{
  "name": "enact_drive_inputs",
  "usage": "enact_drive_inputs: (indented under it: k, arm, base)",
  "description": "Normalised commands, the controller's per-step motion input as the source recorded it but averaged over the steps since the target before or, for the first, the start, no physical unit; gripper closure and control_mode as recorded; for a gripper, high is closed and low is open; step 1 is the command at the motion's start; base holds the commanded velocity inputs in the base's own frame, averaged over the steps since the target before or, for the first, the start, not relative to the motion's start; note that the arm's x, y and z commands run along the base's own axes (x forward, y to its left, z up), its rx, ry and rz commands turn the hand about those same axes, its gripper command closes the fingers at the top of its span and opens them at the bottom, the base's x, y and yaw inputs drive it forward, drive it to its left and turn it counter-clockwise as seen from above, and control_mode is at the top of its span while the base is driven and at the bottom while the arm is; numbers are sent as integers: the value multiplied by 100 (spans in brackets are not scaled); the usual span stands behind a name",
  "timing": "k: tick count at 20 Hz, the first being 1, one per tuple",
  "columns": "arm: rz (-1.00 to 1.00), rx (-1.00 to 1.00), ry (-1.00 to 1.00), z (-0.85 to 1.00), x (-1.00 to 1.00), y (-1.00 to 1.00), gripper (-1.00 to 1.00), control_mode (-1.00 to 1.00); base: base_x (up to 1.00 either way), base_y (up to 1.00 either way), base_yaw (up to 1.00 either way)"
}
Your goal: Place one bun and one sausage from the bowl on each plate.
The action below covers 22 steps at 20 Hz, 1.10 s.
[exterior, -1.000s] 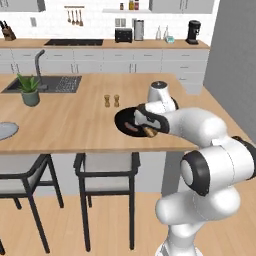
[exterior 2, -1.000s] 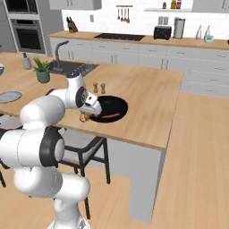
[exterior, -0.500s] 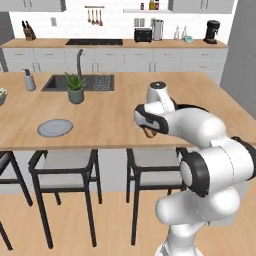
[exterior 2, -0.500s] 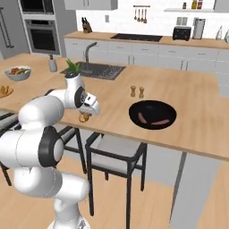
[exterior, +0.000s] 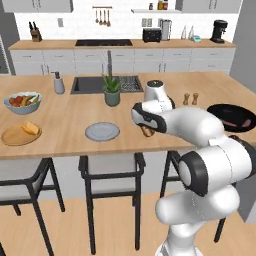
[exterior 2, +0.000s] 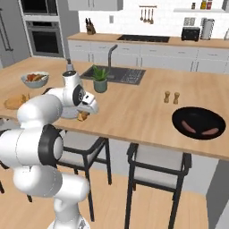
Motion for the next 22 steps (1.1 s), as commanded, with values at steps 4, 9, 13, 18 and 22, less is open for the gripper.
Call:
enact_drive_inputs:
  k: [4, 9, 13, 18, 22]
  arm:
    - [0, 0, 0, 0, 0, 0, 100, 100]
    - [-8, 7, -4, -5, 80, 75, 100, -100]
    - [-3, 5, 17, -55, 90, 18, 100, -100]
    - [0, 7, 15, -70, 14, -6, 100, -100]
    - [0, 0, 6, -34, 0, 0, -100, -100]
  base:
    - [100, 93, -25]
    - [20, 20, -4]
    - [0, 0, 0]
    - [0, 0, 0]
    - [0, 0, 0]
